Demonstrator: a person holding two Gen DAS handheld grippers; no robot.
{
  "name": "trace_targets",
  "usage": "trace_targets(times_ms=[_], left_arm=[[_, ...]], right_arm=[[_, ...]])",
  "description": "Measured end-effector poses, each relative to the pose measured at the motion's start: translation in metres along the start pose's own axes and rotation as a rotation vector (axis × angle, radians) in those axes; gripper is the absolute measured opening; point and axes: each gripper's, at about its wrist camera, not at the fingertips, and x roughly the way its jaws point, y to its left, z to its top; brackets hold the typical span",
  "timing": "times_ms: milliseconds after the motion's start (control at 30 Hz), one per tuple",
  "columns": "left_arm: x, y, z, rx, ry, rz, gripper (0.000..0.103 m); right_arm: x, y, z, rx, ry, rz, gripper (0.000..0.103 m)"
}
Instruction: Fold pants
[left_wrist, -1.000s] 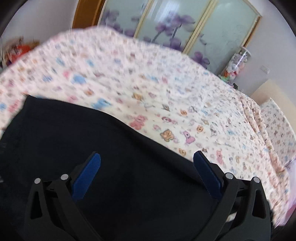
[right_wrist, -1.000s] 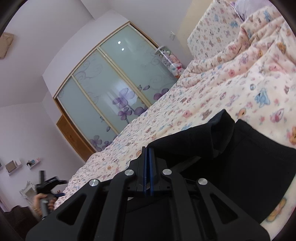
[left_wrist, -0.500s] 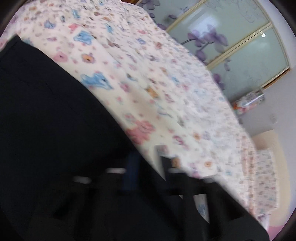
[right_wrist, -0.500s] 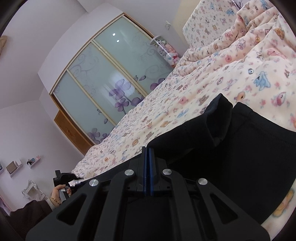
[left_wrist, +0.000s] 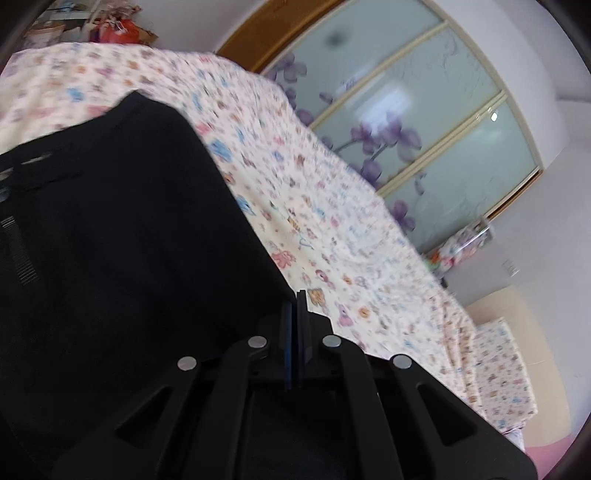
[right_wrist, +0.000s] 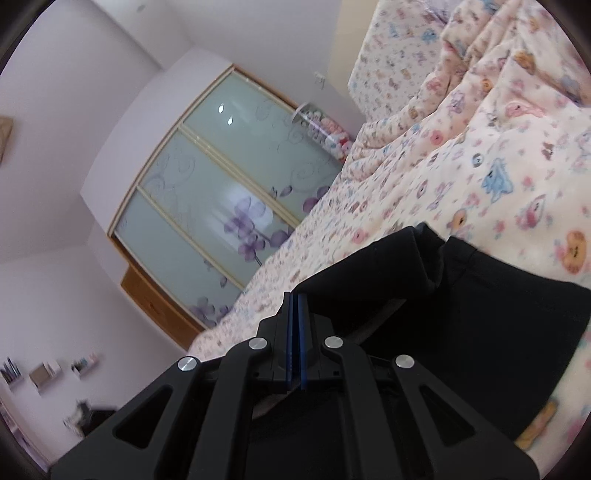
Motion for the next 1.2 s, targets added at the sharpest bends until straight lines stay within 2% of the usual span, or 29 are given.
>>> trace_targets(times_ms=[167,300,533,767,867,933,967,1000,1067,1100,1200], left_arm=[[-0.097,0.027,-0.056,-0.032,-0.081,-0.080,0.001],[-0.145,0.051,-0.099,-0.021,-0.079,-0.082,0.001],[-0.174,0.086,-0.141,-0.045,-0.053,-0.043,0.001],[-0.181,0.101,-0.147,-0.068,-0.030,-0.051,0.005],[-0.190,0.110,-0.142,-0.077,-0.059,-0.039,0.016],[-0.205,0.114,-0.136,-0.074,-0.124,-0.019,0.055],[-0.215,0.117,-0.130,-0.077,-0.180,0.013,0.064],[-0.220,0.122,-0.126,-0.079,-0.203,0.026,0.075],[-0.225,0.129,-0.108,-0.084,-0.214,0.075,0.079],[-0.223,0.135,-0.096,-0.089,-0.190,0.094,0.083],[-0.204,0.153,-0.072,-0.111,-0.079,0.119,0.084]], right_arm=[[-0.017,-0.003,0.008,0.023,-0.069,0.007,0.002],[-0.035,0.006,0.014,0.034,-0.088,0.006,0.002],[-0.062,0.035,0.010,-0.060,-0.071,-0.008,0.002],[-0.082,0.030,0.011,-0.057,-0.047,-0.068,0.002],[-0.083,0.023,0.008,-0.072,-0.006,-0.158,0.002],[-0.081,0.019,0.005,-0.068,0.020,-0.203,0.002],[-0.080,0.017,0.003,-0.067,0.035,-0.232,0.002],[-0.079,0.017,0.002,-0.072,0.047,-0.250,0.002],[-0.079,0.017,0.002,-0.081,0.069,-0.279,0.002],[-0.078,0.017,0.002,-0.086,0.082,-0.294,0.002],[-0.076,0.014,0.002,-0.079,0.122,-0.331,0.003]])
